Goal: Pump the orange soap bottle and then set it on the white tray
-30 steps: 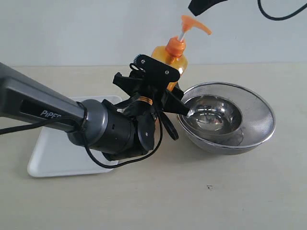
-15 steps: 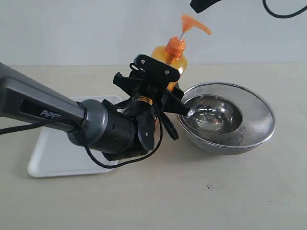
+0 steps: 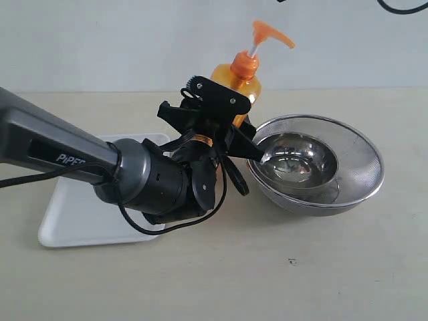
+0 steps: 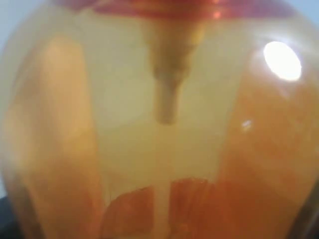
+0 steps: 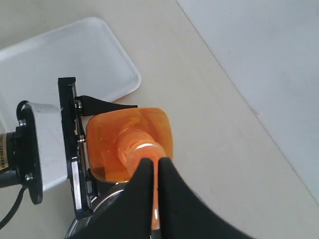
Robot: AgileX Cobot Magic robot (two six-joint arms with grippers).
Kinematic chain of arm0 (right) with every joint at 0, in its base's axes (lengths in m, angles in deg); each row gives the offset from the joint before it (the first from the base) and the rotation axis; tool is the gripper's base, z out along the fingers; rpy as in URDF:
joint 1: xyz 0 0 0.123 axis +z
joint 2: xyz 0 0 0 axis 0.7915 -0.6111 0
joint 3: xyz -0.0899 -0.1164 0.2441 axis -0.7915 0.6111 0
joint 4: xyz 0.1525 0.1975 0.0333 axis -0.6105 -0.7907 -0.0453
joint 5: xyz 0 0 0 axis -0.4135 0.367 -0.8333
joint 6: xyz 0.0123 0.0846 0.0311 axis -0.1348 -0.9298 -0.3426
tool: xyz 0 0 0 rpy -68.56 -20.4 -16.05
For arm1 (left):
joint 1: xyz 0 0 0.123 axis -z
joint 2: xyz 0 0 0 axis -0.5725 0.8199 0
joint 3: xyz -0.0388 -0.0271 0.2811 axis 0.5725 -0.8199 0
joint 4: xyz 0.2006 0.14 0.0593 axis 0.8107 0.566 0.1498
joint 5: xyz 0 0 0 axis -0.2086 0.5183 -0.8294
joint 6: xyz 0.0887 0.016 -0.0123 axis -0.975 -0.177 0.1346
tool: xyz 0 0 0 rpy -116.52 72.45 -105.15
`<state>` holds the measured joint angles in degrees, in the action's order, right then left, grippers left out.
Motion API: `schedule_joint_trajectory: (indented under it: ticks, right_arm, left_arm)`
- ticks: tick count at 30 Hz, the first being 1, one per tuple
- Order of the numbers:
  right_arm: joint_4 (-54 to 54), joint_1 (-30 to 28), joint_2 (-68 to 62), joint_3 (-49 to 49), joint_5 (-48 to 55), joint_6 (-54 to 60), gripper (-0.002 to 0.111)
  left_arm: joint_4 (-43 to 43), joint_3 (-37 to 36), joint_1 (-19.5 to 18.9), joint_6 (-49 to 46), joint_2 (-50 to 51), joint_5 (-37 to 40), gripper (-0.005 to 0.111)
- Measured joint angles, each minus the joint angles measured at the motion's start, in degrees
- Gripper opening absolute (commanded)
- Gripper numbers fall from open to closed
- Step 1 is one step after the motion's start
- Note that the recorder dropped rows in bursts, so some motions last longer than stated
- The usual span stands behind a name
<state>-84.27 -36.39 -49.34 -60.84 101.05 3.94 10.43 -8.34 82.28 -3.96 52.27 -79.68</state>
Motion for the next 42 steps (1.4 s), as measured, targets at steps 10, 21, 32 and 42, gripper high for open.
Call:
schedule_joint_trajectory:
  ticks: [10,21,32,42]
  right_arm:
    - [-1.34,0.00,-1.76,0.09,-1.52,0.09,0.000]
    - [-2.84,0.00,-4.40,0.09,-1.55,0.64,0.000]
    - [-2.84,0.00,-4.51,0.09,-0.16,0.77,0.000]
    - [-3.39,0.00,-4.97,0.85,-0.57,0.89,0.000]
  left_arm:
    - [0.00,0.00,0.00,0.00,0.00,0.00,0.005]
    - [0.00,0.00,0.00,0.00,0.00,0.00,0.005]
    - [0.00,0.00,0.00,0.00,0.00,0.00,0.005]
    - [0.00,0.00,0.00,0.24,0.00,0.00,0.005]
